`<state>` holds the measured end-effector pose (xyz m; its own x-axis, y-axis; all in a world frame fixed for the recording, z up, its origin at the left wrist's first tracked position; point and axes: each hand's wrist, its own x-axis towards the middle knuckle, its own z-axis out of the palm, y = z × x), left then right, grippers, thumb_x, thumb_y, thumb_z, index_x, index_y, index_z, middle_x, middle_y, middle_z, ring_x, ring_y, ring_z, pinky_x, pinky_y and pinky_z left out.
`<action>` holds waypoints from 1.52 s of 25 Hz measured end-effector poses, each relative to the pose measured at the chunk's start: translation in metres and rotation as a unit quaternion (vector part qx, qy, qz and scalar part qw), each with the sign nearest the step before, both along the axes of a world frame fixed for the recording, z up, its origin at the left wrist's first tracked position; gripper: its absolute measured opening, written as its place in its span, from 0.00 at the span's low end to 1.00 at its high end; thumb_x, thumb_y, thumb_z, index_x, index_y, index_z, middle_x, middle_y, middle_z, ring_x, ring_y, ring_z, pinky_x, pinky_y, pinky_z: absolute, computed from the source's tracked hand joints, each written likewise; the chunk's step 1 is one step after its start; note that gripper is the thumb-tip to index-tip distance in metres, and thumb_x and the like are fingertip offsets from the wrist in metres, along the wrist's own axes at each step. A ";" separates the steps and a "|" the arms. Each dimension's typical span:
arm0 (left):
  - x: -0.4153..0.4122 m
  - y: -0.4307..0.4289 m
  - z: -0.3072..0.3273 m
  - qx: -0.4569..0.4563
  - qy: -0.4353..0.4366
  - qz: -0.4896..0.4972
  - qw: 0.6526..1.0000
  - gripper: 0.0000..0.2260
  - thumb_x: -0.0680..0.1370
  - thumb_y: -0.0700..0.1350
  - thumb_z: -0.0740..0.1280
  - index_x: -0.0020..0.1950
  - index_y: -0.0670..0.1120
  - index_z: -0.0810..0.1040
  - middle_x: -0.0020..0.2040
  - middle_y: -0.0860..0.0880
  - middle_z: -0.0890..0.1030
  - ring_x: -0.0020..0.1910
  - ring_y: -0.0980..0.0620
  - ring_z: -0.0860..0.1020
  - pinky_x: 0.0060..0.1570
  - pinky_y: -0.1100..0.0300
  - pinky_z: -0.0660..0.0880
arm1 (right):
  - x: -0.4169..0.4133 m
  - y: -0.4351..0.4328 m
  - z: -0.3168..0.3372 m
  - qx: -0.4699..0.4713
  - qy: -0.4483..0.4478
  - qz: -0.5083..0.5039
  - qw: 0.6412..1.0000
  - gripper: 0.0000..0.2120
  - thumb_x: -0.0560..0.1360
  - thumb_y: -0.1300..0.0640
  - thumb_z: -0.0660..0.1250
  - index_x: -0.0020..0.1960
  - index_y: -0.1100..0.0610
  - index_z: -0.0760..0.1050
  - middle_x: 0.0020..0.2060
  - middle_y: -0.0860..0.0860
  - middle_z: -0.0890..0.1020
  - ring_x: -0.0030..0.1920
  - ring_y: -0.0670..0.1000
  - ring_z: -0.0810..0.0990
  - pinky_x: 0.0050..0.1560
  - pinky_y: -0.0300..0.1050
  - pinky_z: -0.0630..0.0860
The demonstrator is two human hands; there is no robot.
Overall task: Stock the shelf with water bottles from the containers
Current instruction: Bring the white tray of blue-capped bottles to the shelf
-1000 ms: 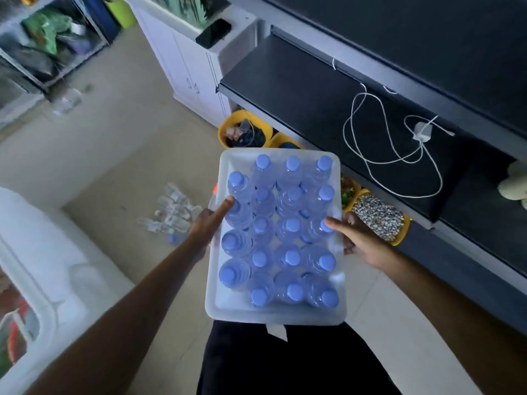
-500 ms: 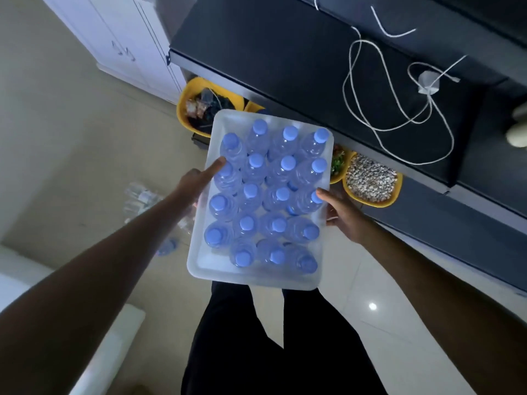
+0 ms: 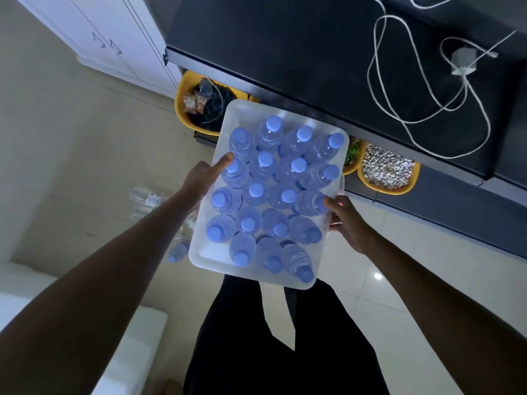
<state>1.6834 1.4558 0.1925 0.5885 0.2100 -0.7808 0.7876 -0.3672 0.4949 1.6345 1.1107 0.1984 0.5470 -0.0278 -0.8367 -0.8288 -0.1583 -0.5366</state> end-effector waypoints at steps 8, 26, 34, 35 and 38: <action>-0.001 0.004 -0.005 -0.015 0.003 -0.017 1.000 0.48 0.58 0.85 0.59 0.55 0.44 0.77 0.51 0.48 0.79 0.42 0.51 0.76 0.39 0.57 0.67 | -0.005 -0.001 0.001 0.026 0.008 0.032 0.999 0.59 0.50 0.22 0.76 0.74 0.48 0.67 0.62 0.50 0.80 0.58 0.53 0.80 0.53 0.50 0.76; -0.025 -0.009 0.024 0.248 -0.407 -0.324 0.817 0.25 0.72 0.59 0.73 0.62 0.44 0.77 0.53 0.42 0.76 0.52 0.40 0.74 0.49 0.48 0.72 | 0.007 0.054 0.038 -0.377 -0.427 0.321 0.757 0.29 0.71 0.41 0.74 0.65 0.56 0.74 0.55 0.56 0.77 0.56 0.58 0.74 0.55 0.53 0.72; -0.025 -0.040 0.029 0.263 -0.417 -0.517 0.700 0.14 0.66 0.48 0.76 0.48 0.45 0.80 0.38 0.47 0.79 0.48 0.40 0.77 0.45 0.51 0.73 | 0.015 0.088 0.026 -0.379 -0.397 0.468 0.693 0.16 0.72 0.51 0.74 0.56 0.56 0.77 0.39 0.54 0.85 0.42 0.61 0.83 0.46 0.53 0.72; -0.024 -0.041 0.030 0.258 -0.409 -0.521 0.703 0.13 0.66 0.46 0.76 0.47 0.45 0.80 0.37 0.47 0.80 0.46 0.40 0.77 0.45 0.52 0.73 | 0.017 0.091 0.026 -0.378 -0.389 0.469 0.697 0.15 0.72 0.52 0.73 0.55 0.56 0.76 0.39 0.54 0.84 0.42 0.61 0.83 0.46 0.52 0.71; -0.023 -0.042 0.033 0.251 -0.385 -0.515 0.724 0.13 0.65 0.43 0.76 0.46 0.44 0.79 0.35 0.46 0.80 0.41 0.40 0.77 0.44 0.51 0.74 | 0.020 0.095 0.028 -0.359 -0.386 0.464 0.712 0.12 0.73 0.54 0.72 0.53 0.57 0.75 0.39 0.55 0.84 0.43 0.62 0.83 0.46 0.51 0.67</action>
<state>1.6606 1.4134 0.2254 0.8552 -0.5053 -0.1158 -0.4689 -0.8493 0.2426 1.6543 1.2053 0.2265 0.8974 0.3770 -0.2292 0.3103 -0.9086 -0.2795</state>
